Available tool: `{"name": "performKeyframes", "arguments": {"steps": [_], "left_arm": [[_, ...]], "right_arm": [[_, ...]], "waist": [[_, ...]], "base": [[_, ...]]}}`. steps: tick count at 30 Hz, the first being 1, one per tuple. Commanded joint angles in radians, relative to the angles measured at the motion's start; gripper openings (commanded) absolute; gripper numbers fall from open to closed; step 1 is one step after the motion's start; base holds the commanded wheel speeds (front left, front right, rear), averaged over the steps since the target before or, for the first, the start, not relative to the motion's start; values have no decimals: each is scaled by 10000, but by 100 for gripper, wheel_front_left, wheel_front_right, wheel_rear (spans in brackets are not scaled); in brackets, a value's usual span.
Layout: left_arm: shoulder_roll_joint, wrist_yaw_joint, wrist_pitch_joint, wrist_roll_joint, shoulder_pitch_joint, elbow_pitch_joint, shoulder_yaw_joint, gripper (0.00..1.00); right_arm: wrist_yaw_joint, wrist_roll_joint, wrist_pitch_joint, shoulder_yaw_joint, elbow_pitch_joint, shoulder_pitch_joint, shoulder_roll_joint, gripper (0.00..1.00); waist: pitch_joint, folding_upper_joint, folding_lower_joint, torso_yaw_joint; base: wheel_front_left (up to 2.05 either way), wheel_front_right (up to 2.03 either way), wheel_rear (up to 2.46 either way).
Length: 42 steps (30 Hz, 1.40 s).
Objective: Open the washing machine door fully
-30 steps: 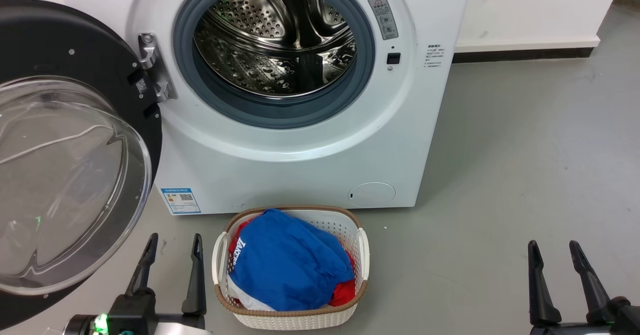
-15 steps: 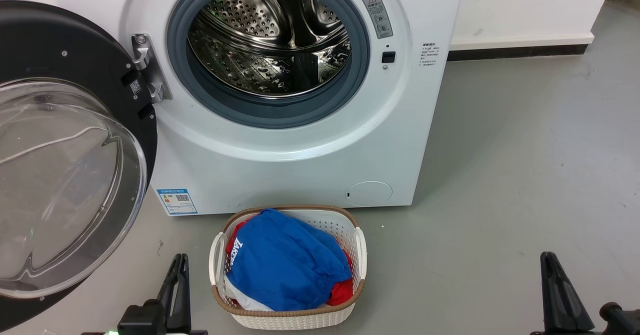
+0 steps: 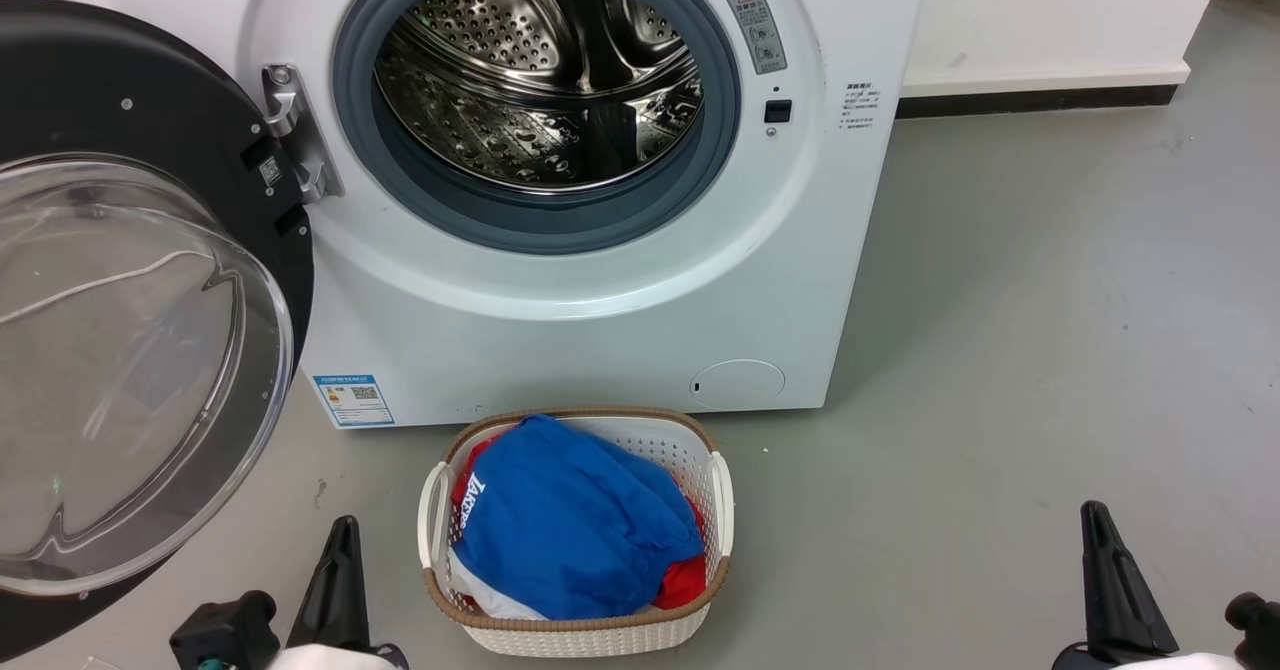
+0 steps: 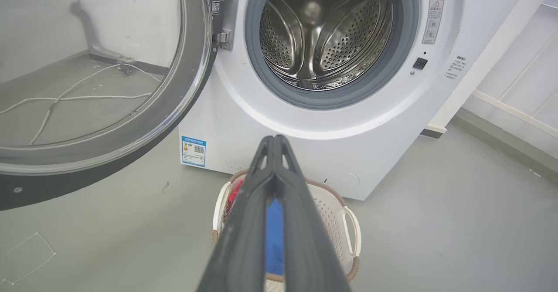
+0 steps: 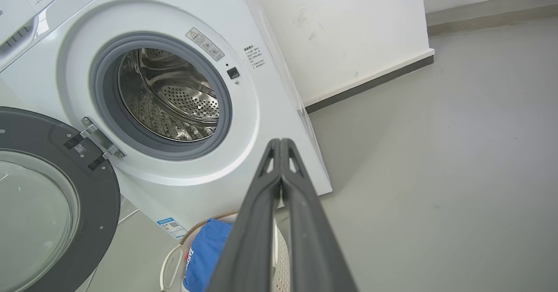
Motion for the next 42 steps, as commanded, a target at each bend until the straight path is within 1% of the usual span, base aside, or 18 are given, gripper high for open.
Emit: {"name": "performKeyframes", "arguments": {"steps": [1,19,42], "left_arm": [[8,-39,80,-453,-338,-111,62,0],[5,-255,783,-3595,-791,197,205,0],[1,-485,1532,-6819,-1291,534,386,0]], "right_arm": [[0,445,63,14,-69,-309,-97,0],[0,3381,681,78,397,-912,-209,0],[-1,6337,1387,56,891,-1540,-259,0]], "waist": [[3,0,0,5],[57,0,0,67],[125,0,0,147]], "base": [[0,0,0],[0,0,0],[0,0,0]]}}
